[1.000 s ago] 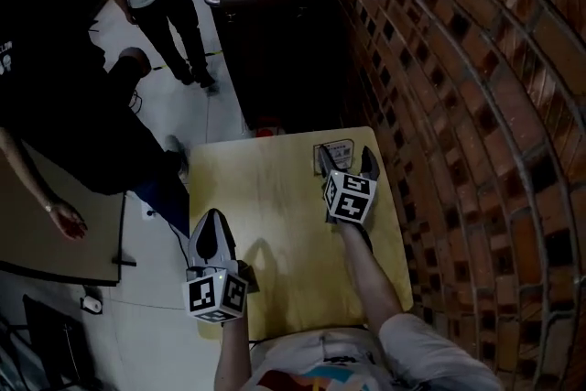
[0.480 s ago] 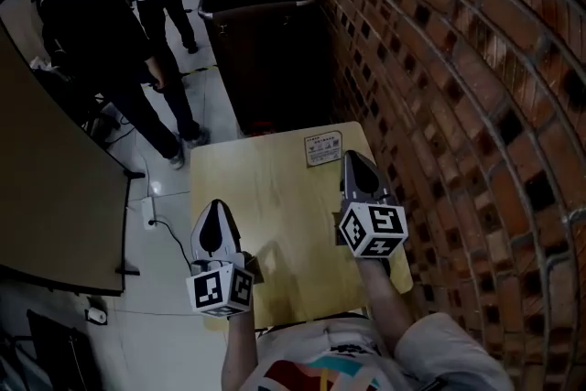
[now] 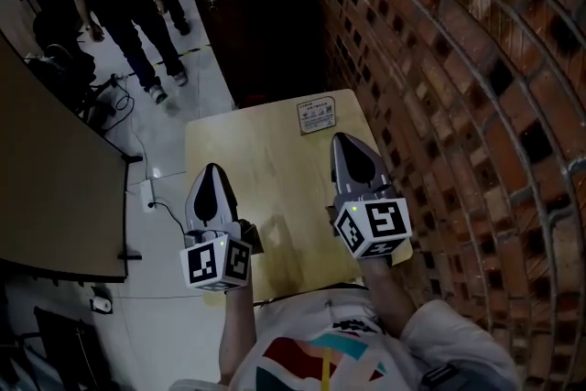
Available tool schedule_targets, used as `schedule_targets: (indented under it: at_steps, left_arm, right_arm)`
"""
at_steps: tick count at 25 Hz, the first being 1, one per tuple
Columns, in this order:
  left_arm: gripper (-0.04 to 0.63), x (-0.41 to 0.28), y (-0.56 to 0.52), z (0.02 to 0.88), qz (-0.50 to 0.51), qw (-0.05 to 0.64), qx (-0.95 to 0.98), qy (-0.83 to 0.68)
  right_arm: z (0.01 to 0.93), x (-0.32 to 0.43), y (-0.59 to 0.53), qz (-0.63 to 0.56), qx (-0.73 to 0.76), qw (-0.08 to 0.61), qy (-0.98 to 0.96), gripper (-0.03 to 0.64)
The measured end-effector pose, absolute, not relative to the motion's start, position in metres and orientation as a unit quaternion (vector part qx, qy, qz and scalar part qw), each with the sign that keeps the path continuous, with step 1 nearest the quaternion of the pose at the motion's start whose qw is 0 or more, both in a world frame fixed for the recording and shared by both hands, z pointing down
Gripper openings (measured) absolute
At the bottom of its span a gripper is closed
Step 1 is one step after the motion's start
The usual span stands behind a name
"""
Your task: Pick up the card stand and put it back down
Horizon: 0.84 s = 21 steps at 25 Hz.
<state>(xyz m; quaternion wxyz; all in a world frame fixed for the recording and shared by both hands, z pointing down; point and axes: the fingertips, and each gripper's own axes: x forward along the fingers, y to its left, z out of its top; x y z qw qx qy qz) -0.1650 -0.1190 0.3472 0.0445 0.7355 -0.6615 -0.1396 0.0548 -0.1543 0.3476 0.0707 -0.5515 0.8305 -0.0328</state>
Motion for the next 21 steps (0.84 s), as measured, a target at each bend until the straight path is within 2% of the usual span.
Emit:
schedule_targets:
  at_steps: [21]
  left_arm:
    - [0.006,-0.1612,-0.1242,0.3541,-0.144,0.044,0.735,-0.661]
  right_arm:
    - [0.3536,0.0639,-0.1583,-0.046,-0.553,0.066,0.829,0.008]
